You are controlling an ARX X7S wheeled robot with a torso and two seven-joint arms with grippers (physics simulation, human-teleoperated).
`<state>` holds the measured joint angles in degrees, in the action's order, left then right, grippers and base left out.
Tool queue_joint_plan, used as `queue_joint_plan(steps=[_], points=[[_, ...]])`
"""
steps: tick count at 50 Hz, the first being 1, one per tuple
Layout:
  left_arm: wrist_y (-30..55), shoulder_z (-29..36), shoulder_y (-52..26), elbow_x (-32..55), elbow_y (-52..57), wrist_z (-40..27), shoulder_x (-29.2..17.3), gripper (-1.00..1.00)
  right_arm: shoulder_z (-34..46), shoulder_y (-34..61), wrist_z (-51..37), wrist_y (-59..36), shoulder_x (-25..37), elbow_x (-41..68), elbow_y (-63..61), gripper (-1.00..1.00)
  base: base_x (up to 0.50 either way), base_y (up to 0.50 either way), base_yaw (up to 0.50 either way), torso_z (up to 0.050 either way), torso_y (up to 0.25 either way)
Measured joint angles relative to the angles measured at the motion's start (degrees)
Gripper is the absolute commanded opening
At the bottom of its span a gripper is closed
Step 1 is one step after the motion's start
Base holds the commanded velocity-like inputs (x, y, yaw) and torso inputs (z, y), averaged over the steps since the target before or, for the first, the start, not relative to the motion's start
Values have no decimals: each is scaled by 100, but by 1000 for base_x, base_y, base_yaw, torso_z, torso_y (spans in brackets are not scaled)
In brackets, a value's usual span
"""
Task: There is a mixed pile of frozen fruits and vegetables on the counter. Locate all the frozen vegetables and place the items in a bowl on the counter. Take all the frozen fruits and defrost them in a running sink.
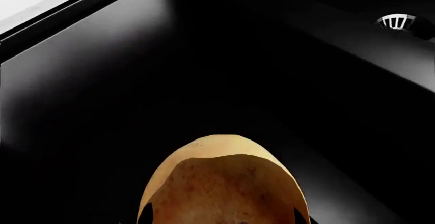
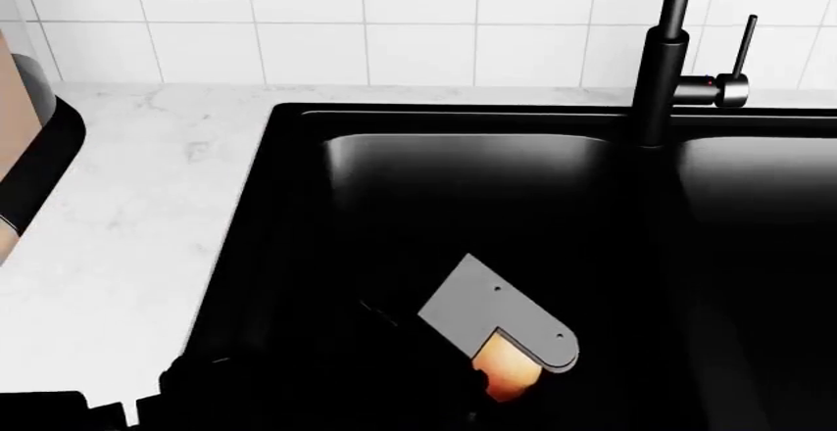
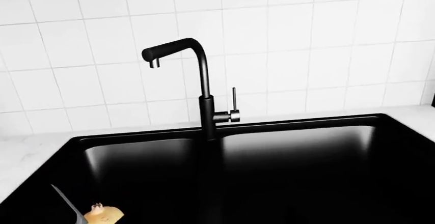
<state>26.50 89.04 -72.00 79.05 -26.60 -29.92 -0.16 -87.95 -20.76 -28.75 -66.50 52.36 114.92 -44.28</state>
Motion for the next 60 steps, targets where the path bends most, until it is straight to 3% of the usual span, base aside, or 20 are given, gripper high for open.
queue_joint_plan(steps=[24,46,47,60], points=[[48,67,482,-401,-107,261,6,-100,-240,16,389,-364,-389,-216,24,100,0,0,0,0,0],[184,-297,671,-1399,15,603,-7,-100,-203,128,844,-678,-737,-650,-11,100,-1,0,0,0,0],[197,-308,674,-1437,24,612,-6,100,-204,133,869,-693,-754,-674,-12,100,0,0,3,0,0],[205,-198,585,-1128,142,518,-15,100,-126,145,915,-709,-817,-733,-40,100,0,0,0,0,0]])
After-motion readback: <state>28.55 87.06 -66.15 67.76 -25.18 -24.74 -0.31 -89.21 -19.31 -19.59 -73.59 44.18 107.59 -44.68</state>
